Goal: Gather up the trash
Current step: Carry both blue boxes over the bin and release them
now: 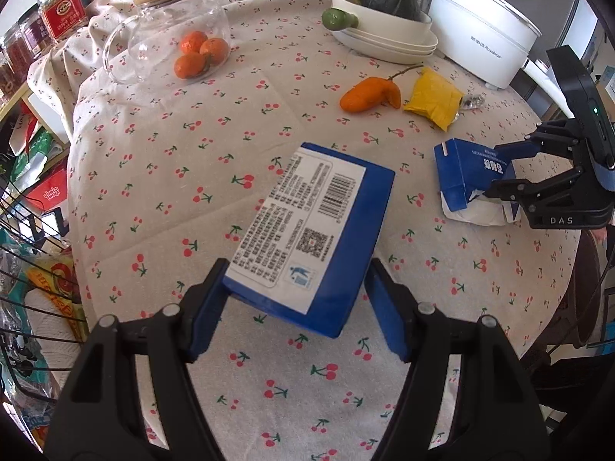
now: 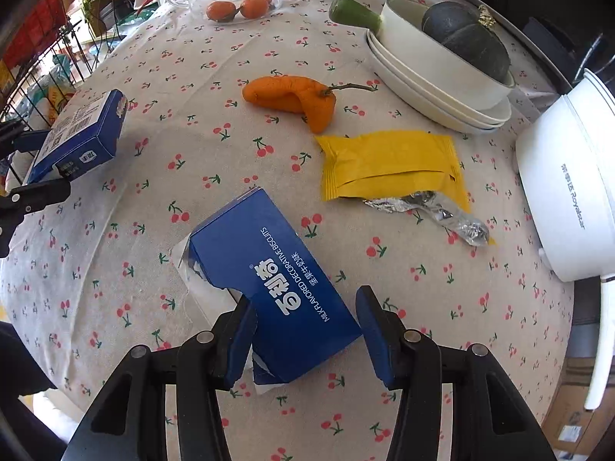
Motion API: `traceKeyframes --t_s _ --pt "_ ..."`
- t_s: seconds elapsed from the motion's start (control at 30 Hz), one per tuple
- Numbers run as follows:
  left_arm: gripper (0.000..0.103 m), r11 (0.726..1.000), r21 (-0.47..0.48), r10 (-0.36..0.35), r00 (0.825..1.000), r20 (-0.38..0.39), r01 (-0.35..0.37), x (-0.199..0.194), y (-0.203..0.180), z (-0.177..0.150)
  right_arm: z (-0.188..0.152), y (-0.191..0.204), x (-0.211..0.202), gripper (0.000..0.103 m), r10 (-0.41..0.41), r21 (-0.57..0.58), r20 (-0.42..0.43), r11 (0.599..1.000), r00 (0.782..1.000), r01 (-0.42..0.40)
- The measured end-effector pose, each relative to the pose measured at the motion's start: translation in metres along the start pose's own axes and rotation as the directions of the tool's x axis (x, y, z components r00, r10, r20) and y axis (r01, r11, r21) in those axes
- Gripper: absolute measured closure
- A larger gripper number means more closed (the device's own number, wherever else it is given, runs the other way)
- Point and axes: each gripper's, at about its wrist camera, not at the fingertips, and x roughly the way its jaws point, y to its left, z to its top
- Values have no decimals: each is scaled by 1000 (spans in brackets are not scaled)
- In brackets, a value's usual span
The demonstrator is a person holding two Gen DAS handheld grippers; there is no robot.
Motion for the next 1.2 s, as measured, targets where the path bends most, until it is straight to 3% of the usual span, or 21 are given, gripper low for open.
traceKeyframes --t_s 0.3,0.47,0.7,0.93,1.03,1.2 --pt "32 999 51 -5 999 46 3 -42 -42 -15 -50 -12 -68 50 -43 120 84 992 996 32" --pt "32 997 78 -28 997 79 22 -62 -70 -23 -79 -23 -95 50 -75 205 87 977 993 56" --pt "32 991 108 -94 991 91 84 -73 -117 -41 -151 -36 -122 50 -135 300 75 948 988 106" --pt "32 978 159 -148 986 81 134 -68 -169 -52 -222 -57 -137 50 -164 454 91 885 982 106" --pt "32 968 198 -174 982 79 156 -66 -194 -53 -253 -70 -134 50 -157 542 44 833 987 109" --pt "32 941 279 -218 974 59 194 -60 -243 -56 -293 -91 -151 50 -180 635 69 766 981 96"
